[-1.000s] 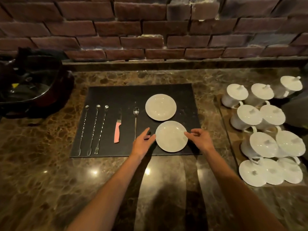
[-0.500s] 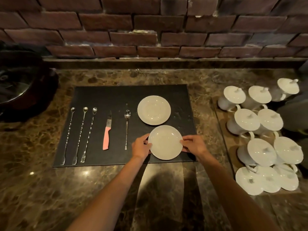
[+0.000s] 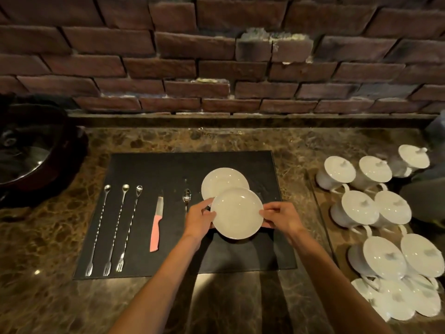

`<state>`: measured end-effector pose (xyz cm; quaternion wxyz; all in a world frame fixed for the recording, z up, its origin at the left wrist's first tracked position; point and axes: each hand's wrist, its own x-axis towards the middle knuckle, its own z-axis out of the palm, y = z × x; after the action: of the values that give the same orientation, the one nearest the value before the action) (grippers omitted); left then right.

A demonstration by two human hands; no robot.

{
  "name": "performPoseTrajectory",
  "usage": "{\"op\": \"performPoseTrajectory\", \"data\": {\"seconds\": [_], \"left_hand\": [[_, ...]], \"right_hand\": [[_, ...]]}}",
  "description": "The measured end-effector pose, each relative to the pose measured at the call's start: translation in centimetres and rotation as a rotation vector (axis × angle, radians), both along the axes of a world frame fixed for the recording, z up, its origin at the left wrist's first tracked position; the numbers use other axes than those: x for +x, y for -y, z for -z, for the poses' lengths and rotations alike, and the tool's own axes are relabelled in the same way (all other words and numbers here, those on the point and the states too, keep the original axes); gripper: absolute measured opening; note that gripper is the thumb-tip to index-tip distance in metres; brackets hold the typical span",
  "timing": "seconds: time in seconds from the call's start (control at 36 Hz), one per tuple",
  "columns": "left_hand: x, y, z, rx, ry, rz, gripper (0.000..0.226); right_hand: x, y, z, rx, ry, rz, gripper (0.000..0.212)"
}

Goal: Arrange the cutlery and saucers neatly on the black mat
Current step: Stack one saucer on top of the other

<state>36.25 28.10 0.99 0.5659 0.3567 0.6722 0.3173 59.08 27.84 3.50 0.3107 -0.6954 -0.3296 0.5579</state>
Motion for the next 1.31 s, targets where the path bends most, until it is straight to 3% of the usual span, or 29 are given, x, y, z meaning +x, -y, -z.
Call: {"op": "performPoseTrajectory", "data": {"seconds": [0.19,0.5,0.67,0.81,1.31], "left_hand": [[-0.6,-4.0,-0.3,-0.002,-0.014,-0.003,0.051],[-2.1,-8.5,2.0,-0.033,-0.087,-0.021,0.049],[-2.4,-8.9,2.5,-0.027,-0.09,-0.003,0.047],[-2.5,-9.1,2.6,-0.055,-0.084,-0.023,0.045],[-2.7,-10.0,3.2,-0.043,-0.087,-0.021,0.053]], "right_hand": [[-0.9,-3.4,0.1,0.005,-0.03,0.032,0.019],[-2.4,-8.6,3.6,-0.042,0.063,0.055,0.011],[-2.5,-8.8,4.6,-0.058,0.106,0.043,0.018],[-2.6,-9.1,4.6,-0.074,0.136,0.032,0.008],[-2.1,-9.6,5.3,0.027,0.244,-0.035,0.008]]}}
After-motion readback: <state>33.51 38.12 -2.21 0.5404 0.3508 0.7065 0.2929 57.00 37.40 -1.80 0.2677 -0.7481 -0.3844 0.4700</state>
